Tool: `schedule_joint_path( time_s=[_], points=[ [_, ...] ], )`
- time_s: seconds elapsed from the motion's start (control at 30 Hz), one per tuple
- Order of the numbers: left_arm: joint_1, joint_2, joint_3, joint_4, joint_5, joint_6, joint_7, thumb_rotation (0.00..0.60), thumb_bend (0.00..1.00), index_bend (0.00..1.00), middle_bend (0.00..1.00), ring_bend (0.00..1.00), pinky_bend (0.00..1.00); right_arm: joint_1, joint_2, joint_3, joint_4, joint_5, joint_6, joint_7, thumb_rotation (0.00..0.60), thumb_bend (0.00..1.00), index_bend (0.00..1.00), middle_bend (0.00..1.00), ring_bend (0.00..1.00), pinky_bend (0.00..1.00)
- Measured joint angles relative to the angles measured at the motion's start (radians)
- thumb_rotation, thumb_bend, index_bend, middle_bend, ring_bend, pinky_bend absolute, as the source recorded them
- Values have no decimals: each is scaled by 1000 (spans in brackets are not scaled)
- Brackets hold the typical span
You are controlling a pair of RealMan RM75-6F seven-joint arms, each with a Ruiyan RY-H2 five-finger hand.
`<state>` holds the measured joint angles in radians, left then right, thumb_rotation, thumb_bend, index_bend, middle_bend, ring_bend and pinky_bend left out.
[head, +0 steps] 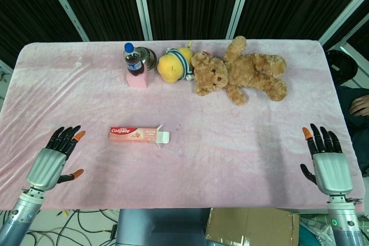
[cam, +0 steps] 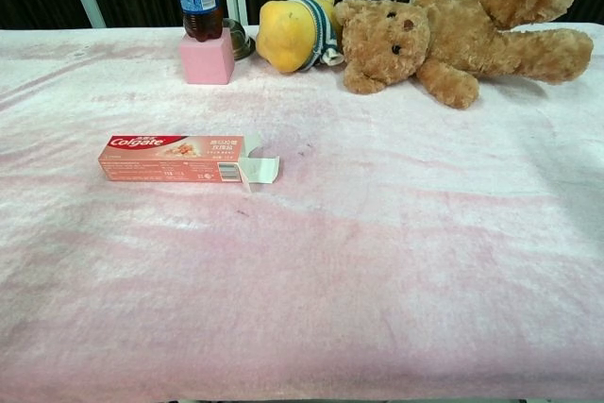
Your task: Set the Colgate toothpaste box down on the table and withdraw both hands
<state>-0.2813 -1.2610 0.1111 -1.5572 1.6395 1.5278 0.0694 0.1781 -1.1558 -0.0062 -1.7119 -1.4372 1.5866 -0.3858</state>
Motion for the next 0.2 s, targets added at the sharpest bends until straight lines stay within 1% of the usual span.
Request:
schedule_joint_path(
  time_s=[0.1,0.2],
  points=[
    [15,-1,3,23,14,17,2,600,36,0,0,0,0,-26,2,-8,38,-6,17,28,600,179,0,0,0,83],
    [23,-20,-6,57,7,14,0,600,36,0,0,0,0,-43,6,-9,61,-1,20,64,600,179,0,0,0,83]
  ],
)
